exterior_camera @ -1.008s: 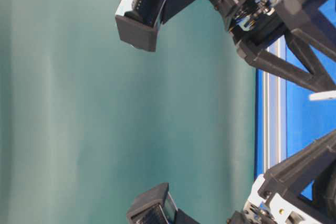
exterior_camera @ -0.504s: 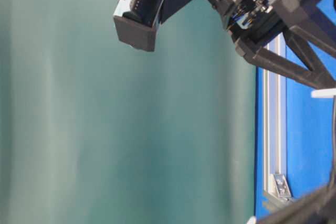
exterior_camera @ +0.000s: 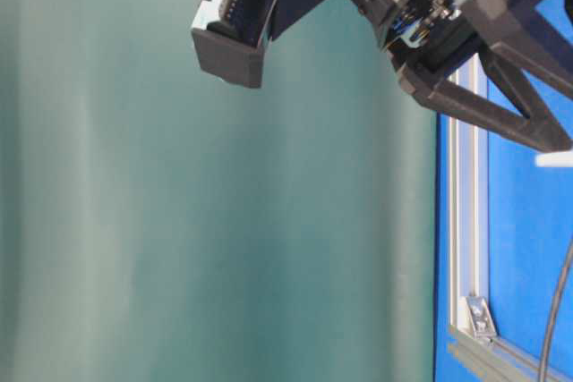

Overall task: Insert the wire through the string loop located in the center.
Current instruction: 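Pull the plug leftward with the left gripper, drawing cable through the loop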

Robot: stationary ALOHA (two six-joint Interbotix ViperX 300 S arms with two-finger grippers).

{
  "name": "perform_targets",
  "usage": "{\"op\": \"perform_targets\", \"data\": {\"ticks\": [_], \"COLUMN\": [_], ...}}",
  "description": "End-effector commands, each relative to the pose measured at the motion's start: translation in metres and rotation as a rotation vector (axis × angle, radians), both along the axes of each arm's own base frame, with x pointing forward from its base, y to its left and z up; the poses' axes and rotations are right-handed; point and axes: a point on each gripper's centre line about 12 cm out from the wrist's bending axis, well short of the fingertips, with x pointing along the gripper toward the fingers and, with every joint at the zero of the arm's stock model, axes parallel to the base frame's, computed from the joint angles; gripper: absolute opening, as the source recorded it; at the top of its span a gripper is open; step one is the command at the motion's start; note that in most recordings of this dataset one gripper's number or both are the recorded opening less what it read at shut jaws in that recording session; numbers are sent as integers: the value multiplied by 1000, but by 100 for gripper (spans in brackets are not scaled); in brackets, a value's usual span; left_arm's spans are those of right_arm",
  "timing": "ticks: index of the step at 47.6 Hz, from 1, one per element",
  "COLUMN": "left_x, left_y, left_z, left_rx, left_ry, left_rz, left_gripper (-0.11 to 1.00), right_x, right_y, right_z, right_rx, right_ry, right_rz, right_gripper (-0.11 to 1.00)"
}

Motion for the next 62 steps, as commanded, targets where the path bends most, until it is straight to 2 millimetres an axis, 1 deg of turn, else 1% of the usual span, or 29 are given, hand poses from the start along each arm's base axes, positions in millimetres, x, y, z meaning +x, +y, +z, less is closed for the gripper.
{"op": "perform_targets", "data": {"ticks": [1, 7, 13, 18, 34, 35, 37, 40, 41, 45, 48, 50, 54, 62], "left_x": [-10, -24, -29, -30, -31, -31, -31, -31, -31, -31, -31, -31, -32, -32], "left_y": [-5, -5, -3, -3, -3, -3, -2, -3, -2, -2, -1, -1, 0, 0], "left_z": [6, 9, 11, 13, 10, 10, 10, 10, 10, 10, 10, 10, 10, 12], "left_rx": [-4, -14, -16, -15, -7, -8, -12, -15, -13, -4, 0, 1, 1, -1], "left_ry": [-24, -8, 11, 9, 31, 32, 32, 32, 32, 33, 29, 29, 31, 23], "left_rz": [-31, -41, -37, -36, -40, -39, -35, -36, -35, -40, -37, -35, -32, -30], "left_gripper": [9, 9, 9, 9, 10, 11, 20, 38, 46, 71, 85, 89, 86, 86], "right_x": [3, 3, 4, 4, 3, 3, 3, 4, 4, 5, 6, 6, 7, 7], "right_y": [0, 0, 0, 0, 0, 0, 0, 0, 0, 0, 0, 0, 1, 0], "right_z": [16, 16, 17, 17, 15, 16, 16, 17, 16, 17, 17, 18, 18, 23], "right_rx": [2, 2, 1, 1, 8, 8, 8, 8, 8, 8, 8, 8, 8, 8], "right_ry": [-43, -43, -46, -48, -23, -24, -24, -27, -24, -22, -16, -13, -4, -4], "right_rz": [0, 0, 2, 2, -3, -3, -3, -3, -2, -2, -2, -2, -1, -2], "right_gripper": [95, 95, 95, 95, 95, 95, 95, 95, 95, 95, 95, 95, 95, 95]}}
